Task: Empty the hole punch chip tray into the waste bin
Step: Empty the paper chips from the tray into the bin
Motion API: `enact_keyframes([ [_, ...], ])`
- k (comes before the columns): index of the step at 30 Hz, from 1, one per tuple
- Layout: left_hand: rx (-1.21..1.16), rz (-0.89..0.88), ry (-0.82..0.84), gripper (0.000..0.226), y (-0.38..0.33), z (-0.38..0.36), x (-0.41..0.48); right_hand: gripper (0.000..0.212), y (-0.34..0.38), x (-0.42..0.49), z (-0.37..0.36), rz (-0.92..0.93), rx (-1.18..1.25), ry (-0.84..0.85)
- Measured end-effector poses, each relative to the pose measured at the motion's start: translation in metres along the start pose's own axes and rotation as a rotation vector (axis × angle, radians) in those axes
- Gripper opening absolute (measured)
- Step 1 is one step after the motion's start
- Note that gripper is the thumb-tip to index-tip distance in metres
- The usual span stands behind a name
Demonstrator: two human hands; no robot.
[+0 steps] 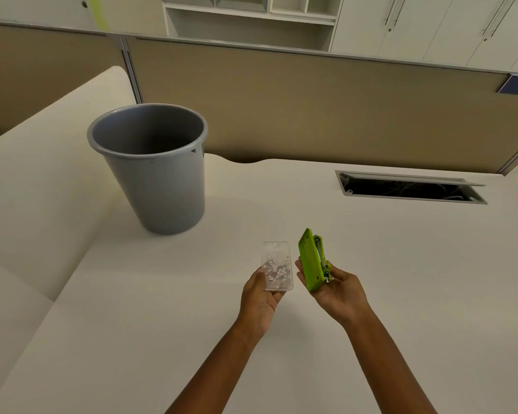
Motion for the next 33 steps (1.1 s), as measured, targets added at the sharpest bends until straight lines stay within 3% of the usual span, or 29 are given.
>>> enact_keyframes([
  [8,0.003,0.030,0.013,0.036,0.005,-0.001,-0.001,0.057,-0.001,0.005,0.005,0.000,0.109,0.090],
  [14,-0.027,0.027,-0.049,0.038,0.003,0.004,0.001,0.034,0.004,0.007,0.010,0.009,0.033,0.069],
  [25,-0.035,0.046,-0.037,0.039,0.003,0.006,0.005,0.036,0.008,0.012,0.018,0.002,0.057,0.122],
  [28,-0.031,0.040,-0.046,0.040,0.002,0.007,0.005,0.030,0.013,0.016,0.023,0.049,-0.042,0.048],
  [33,-0.049,0.031,-0.052,0.040,-0.004,0.011,0.008,0.025,0.018,0.036,0.042,0.182,-0.394,-0.241],
])
Point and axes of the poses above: each hand's wrist, its own x-axis towards the middle knuckle, its own z-axis out of the back of the hand, y = z × x, the point moved 2 cm from there along x, towards the middle knuckle, and after that the axes turned 10 degrees about -x, right-handed, at the moved point
